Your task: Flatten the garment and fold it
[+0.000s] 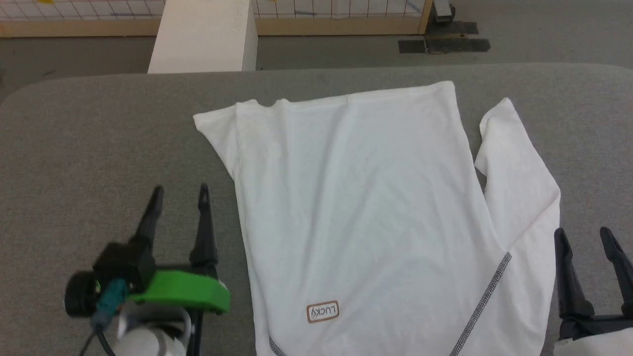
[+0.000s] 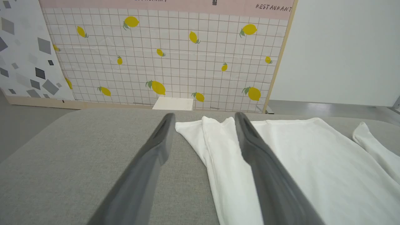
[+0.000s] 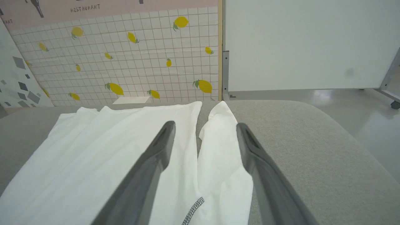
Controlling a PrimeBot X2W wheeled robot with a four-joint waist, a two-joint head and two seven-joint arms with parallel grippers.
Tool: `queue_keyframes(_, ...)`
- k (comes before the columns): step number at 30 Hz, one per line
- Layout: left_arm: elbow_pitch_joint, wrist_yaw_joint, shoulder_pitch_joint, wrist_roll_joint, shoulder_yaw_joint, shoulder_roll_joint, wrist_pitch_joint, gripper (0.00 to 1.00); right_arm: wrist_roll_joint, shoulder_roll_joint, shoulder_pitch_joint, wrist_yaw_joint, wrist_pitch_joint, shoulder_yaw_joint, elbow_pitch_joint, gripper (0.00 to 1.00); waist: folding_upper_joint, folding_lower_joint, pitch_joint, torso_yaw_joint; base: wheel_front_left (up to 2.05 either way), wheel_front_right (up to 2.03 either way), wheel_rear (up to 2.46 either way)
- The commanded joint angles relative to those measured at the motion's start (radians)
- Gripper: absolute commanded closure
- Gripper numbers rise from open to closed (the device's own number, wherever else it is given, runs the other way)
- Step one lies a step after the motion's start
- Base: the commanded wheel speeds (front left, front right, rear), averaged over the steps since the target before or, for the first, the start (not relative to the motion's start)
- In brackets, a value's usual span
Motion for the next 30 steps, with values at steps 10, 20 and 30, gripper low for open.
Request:
queue_keyframes(10,0.060,-0.110,-0.522,-0.026,0.067,0.162,0.397,0.00,0.014,-0.040,-0.135,-0.002,-0.013,0.027,-0.051,0.00,0.0000,0.0001,0.242,0.002,0.00,0.00,0.00)
queue_keyframes(20,0.271,-0.172,-0.812,-0.093,0.045,0.184,0.674,0.00,0.043,-0.080,-0.201,-0.002,0.006,0.038,-0.088,0.00,0.0000,0.0001,0.395,-0.016,0.00,0.00,0.00)
queue_keyframes(30,0.342,-0.150,-0.856,-0.091,0.017,0.217,0.838,0.00,0.072,-0.111,-0.242,-0.002,0.001,0.033,-0.057,0.00,0.0000,0.0001,0.471,-0.052,0.00,0.00,0.00)
